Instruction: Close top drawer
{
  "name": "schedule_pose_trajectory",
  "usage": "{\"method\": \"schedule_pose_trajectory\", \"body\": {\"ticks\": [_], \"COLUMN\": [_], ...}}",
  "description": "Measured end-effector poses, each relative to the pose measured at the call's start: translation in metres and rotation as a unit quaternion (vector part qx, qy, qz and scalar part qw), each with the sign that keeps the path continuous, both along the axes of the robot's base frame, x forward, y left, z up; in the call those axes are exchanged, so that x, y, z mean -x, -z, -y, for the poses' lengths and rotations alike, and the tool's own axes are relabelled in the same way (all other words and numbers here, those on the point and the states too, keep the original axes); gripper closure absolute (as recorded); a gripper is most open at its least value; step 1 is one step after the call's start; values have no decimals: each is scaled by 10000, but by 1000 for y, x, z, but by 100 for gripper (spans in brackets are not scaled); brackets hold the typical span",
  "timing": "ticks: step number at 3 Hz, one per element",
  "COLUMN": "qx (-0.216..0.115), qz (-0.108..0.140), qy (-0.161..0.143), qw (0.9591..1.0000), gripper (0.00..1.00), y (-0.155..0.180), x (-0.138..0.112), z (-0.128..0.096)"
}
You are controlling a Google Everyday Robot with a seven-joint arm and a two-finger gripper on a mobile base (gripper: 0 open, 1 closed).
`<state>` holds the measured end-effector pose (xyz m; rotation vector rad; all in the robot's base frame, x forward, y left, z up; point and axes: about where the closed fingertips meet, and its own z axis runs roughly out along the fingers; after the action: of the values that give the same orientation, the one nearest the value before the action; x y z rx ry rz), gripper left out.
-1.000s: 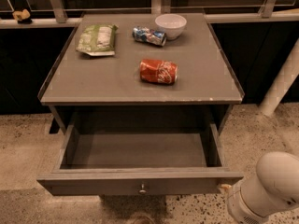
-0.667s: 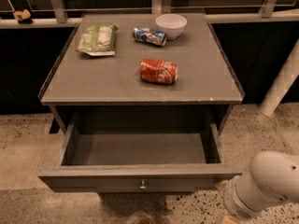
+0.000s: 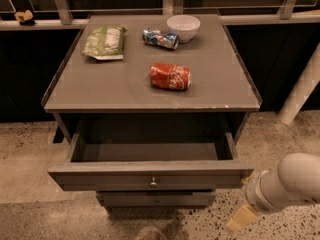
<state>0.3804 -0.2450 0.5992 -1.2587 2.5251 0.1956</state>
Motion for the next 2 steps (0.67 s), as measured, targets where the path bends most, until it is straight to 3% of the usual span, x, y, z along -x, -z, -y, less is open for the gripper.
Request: {"method": "schedule_pose_trajectory", "body": {"ticks": [1,2], "qx": [-87,-86], "qz": [346,346], "qy": [291,290], "qw": [9989,9989], "gripper": [0,0], "y": [-23,-23], "x": [-46,-46], "z": [11,11]}}
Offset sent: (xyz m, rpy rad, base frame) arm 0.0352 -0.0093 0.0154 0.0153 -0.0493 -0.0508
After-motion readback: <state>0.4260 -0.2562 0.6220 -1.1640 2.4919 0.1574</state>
